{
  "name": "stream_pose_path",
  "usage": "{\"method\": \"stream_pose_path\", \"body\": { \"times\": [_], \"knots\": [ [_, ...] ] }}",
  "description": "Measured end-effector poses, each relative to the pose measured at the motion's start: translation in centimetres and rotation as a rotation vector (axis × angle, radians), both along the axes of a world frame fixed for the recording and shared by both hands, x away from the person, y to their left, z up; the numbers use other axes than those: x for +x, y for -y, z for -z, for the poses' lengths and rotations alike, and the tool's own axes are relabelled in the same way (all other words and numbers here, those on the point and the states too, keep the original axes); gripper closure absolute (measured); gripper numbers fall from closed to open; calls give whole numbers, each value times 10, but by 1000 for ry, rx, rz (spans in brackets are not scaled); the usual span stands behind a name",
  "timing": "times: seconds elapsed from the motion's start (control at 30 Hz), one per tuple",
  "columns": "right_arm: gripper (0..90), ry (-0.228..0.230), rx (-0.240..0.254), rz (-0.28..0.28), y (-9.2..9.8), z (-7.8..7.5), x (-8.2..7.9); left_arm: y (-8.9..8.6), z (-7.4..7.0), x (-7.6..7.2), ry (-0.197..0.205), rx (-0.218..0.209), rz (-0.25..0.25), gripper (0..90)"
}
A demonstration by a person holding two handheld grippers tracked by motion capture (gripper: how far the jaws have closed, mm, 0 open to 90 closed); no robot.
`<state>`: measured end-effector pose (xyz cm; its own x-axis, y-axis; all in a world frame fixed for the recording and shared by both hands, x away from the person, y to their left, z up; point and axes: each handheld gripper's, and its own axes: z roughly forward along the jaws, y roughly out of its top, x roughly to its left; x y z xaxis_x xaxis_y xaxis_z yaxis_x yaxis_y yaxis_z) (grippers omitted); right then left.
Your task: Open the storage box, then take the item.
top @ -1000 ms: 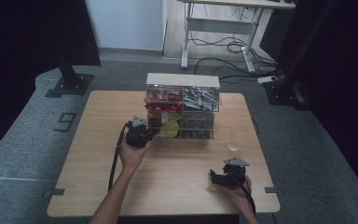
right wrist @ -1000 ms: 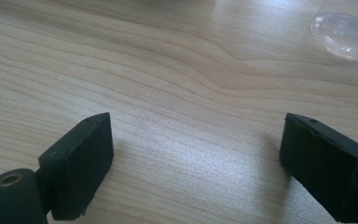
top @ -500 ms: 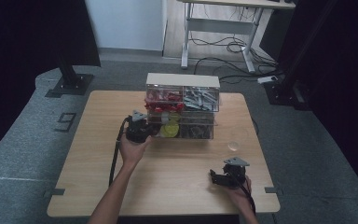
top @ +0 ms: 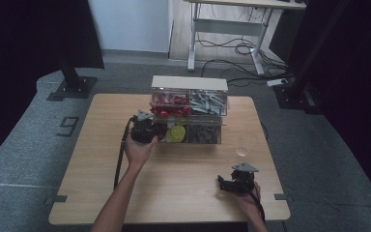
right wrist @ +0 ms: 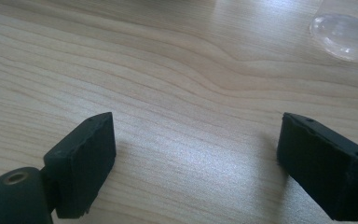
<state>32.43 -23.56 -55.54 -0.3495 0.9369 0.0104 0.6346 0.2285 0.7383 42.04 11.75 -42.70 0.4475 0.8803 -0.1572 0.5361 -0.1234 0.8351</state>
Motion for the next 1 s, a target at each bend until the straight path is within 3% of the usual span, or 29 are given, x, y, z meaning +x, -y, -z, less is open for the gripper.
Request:
{"method": "stream_pose_path", "body": {
  "times": [0.27, 0.77, 1.0],
  "knots": [
    [129, 2, 0, -1, 0, 0, 0, -1, -8, 4, 6, -11, -4, 900],
    [140, 5, 0, 2, 0, 0, 0, -1, -7, 4, 5, -7, -7, 900],
    [227, 19, 8, 22, 2, -1, -1, 0, -7, 3, 7, -3, 0, 900]
  ]
}}
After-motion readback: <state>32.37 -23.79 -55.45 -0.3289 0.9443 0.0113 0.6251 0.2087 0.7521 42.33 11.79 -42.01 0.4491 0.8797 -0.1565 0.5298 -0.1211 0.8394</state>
